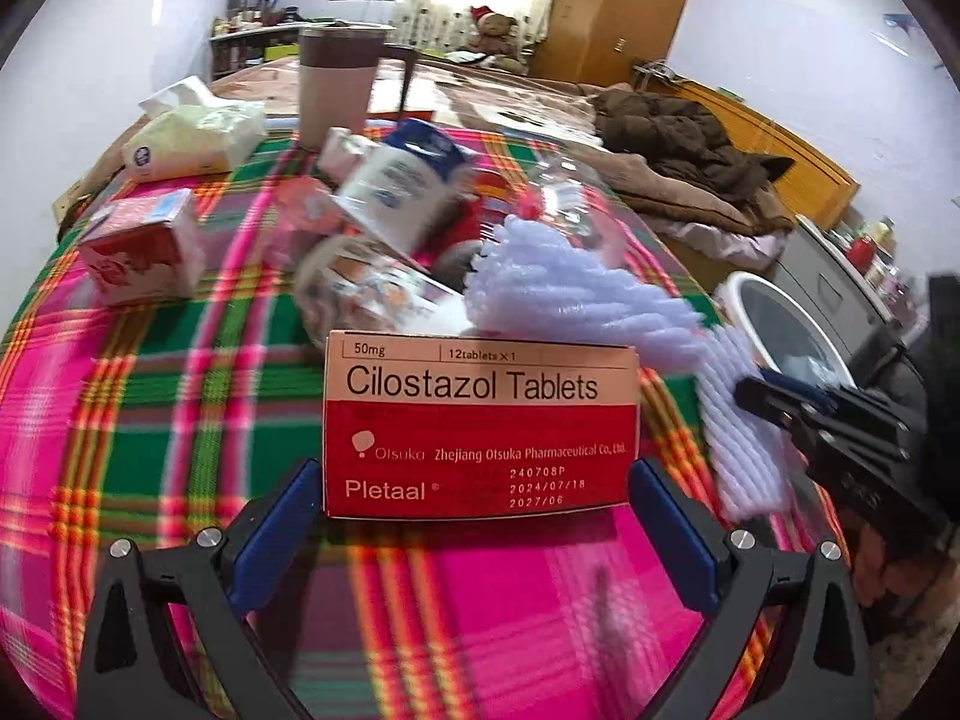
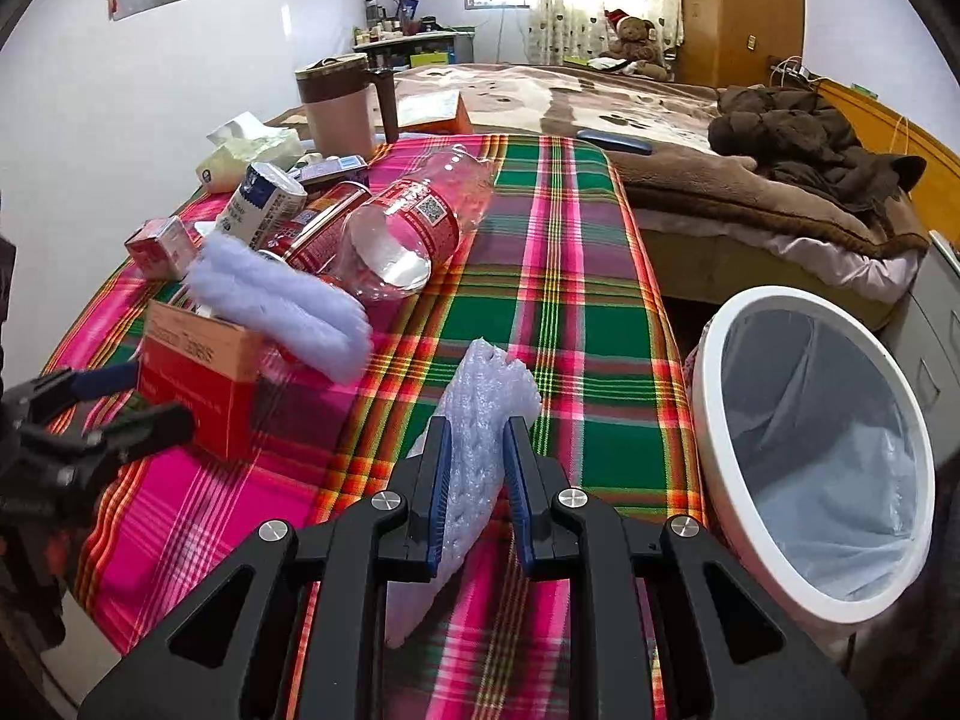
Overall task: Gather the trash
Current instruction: 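Grasp a white foam net with each gripper from the table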
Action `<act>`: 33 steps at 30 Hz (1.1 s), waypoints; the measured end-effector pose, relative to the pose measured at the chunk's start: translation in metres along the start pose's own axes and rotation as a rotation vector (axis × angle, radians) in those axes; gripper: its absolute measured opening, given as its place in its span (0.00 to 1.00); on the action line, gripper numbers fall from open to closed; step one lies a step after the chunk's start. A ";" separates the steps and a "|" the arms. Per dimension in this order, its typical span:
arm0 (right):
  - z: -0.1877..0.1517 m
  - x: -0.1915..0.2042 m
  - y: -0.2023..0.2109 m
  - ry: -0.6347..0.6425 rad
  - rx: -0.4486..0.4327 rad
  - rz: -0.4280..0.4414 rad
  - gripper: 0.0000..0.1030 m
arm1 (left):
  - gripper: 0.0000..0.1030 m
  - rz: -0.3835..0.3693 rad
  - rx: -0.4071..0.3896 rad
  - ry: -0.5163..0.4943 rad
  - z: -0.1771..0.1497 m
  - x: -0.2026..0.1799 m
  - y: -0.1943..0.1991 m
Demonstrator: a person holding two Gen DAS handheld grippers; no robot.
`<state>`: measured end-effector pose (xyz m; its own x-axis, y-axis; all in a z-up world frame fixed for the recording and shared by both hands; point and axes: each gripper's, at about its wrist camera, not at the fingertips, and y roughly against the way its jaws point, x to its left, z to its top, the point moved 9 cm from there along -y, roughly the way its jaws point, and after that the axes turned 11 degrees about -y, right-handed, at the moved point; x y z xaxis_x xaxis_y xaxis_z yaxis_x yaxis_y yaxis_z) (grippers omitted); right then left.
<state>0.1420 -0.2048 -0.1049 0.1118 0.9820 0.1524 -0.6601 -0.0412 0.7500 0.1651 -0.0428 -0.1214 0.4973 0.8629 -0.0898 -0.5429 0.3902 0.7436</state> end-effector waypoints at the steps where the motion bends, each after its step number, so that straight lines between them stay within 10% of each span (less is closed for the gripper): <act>1: 0.000 0.000 0.000 0.009 0.000 0.000 0.18 | 0.99 -0.013 0.001 -0.004 -0.001 -0.005 0.001; 5: 0.001 -0.004 0.000 0.045 0.005 -0.011 0.18 | 0.99 -0.101 0.008 -0.033 -0.004 -0.028 0.006; 14: 0.002 -0.012 -0.003 0.037 0.043 0.011 0.23 | 0.99 -0.018 -0.054 -0.187 0.031 -0.016 0.014; 19: 0.000 -0.018 -0.008 -0.059 0.077 0.047 0.69 | 0.99 -0.013 0.006 -0.294 0.037 -0.025 -0.012; 27: -0.012 -0.012 -0.017 -0.022 0.103 0.024 0.67 | 0.99 -0.020 -0.022 -0.322 0.047 -0.036 -0.006; 33: -0.012 -0.011 -0.011 -0.032 0.095 0.051 0.47 | 0.96 -0.031 -0.002 -0.381 0.058 -0.050 -0.019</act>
<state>0.1388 -0.2135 -0.1223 0.1043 0.9719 0.2110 -0.5922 -0.1098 0.7983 0.1896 -0.1116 -0.0927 0.7296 0.6692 0.1409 -0.5245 0.4154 0.7432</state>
